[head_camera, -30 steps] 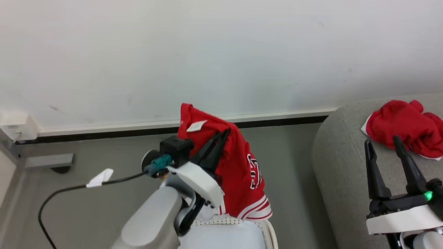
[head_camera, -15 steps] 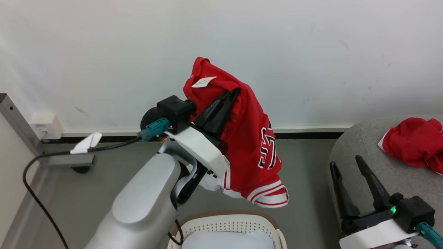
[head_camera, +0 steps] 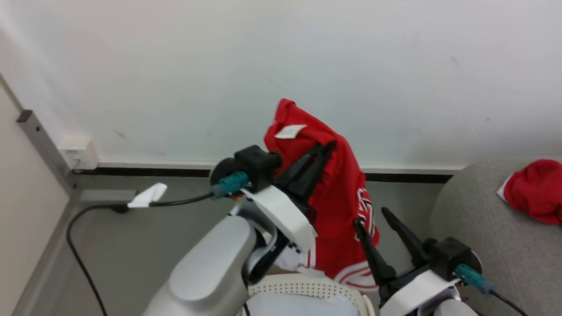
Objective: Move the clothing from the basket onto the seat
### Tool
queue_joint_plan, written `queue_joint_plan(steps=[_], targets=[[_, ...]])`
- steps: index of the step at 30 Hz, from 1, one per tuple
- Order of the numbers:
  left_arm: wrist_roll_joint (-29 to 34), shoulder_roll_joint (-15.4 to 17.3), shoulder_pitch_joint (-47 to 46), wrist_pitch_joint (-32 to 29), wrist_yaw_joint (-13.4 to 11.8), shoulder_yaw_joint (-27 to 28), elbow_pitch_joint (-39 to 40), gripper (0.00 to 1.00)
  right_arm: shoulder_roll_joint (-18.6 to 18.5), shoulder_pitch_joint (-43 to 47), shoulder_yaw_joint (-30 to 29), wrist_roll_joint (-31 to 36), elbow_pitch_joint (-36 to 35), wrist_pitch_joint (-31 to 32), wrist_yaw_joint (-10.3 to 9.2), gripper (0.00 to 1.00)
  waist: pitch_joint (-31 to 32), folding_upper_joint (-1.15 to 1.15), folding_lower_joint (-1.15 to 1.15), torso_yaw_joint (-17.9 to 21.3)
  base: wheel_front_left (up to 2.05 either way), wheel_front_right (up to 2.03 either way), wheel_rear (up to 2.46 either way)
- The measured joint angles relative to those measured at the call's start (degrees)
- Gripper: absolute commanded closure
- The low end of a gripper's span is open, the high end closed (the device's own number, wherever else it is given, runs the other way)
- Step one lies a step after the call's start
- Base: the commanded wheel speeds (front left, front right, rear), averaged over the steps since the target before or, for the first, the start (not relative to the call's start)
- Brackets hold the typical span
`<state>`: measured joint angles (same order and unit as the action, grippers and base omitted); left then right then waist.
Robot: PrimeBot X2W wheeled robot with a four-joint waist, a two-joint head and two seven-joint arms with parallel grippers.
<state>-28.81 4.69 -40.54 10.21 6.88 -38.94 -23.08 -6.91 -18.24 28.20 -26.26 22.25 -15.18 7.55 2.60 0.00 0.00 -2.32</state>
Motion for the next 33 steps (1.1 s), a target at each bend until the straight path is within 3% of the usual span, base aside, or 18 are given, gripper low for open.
queue_joint_plan(steps=[11,12,13,14,21,27,28,29,33], targets=[[-3.8,-1.7,2.4,-0.6,0.2,-10.0,3.6,1.00,2.4,-6.8,3.8,-4.4,18.8,0.0,0.00,0.00,1.2,0.00,0.00,-8.7,0.00,0.00,0.00],[-4.3,-1.7,2.5,-0.6,0.2,-10.8,4.1,1.00,2.2,-7.3,4.6,-4.8,19.8,0.0,0.00,0.18,1.3,0.00,0.00,-9.7,0.00,0.00,0.00],[-4.6,-1.7,2.5,-0.6,0.2,-11.6,4.7,1.00,2.0,-7.6,5.1,-5.1,20.4,0.0,0.00,0.67,1.5,0.00,0.00,-10.6,0.00,0.00,0.00],[-5.0,-1.8,2.6,-0.7,0.3,-12.2,5.1,1.00,1.9,-7.7,5.2,-5.4,20.5,0.0,0.00,1.00,1.6,0.00,0.00,-11.5,0.00,0.00,0.00],[-6.2,-1.8,2.7,-0.7,-0.9,-13.1,4.6,1.00,1.0,-8.1,3.4,-6.0,20.0,0.0,0.00,1.00,2.1,0.00,0.00,-15.8,0.00,0.00,0.00],[-6.7,-1.3,3.1,0.3,-1.7,-12.6,2.6,1.00,0.3,-8.1,0.4,-6.4,16.1,0.0,0.00,1.00,1.4,0.00,0.00,-15.0,0.00,0.00,0.00],[-6.7,-1.0,3.4,0.5,-1.9,-12.4,2.3,0.55,0.3,-8.1,-0.4,-6.6,15.2,0.0,0.00,1.00,1.3,0.00,0.00,-14.6,0.00,0.00,0.00],[-6.8,-0.6,3.8,0.5,-1.9,-12.3,1.8,0.00,0.2,-8.1,-1.1,-7.0,14.3,0.0,0.00,1.00,1.1,0.00,0.00,-14.2,0.00,0.00,0.00],[-7.1,0.4,6.0,1.1,-2.2,-12.5,1.0,0.00,-1.0,-8.0,-4.0,-8.3,11.3,0.1,0.00,1.00,0.6,0.00,0.00,-12.2,0.00,0.00,0.00]])
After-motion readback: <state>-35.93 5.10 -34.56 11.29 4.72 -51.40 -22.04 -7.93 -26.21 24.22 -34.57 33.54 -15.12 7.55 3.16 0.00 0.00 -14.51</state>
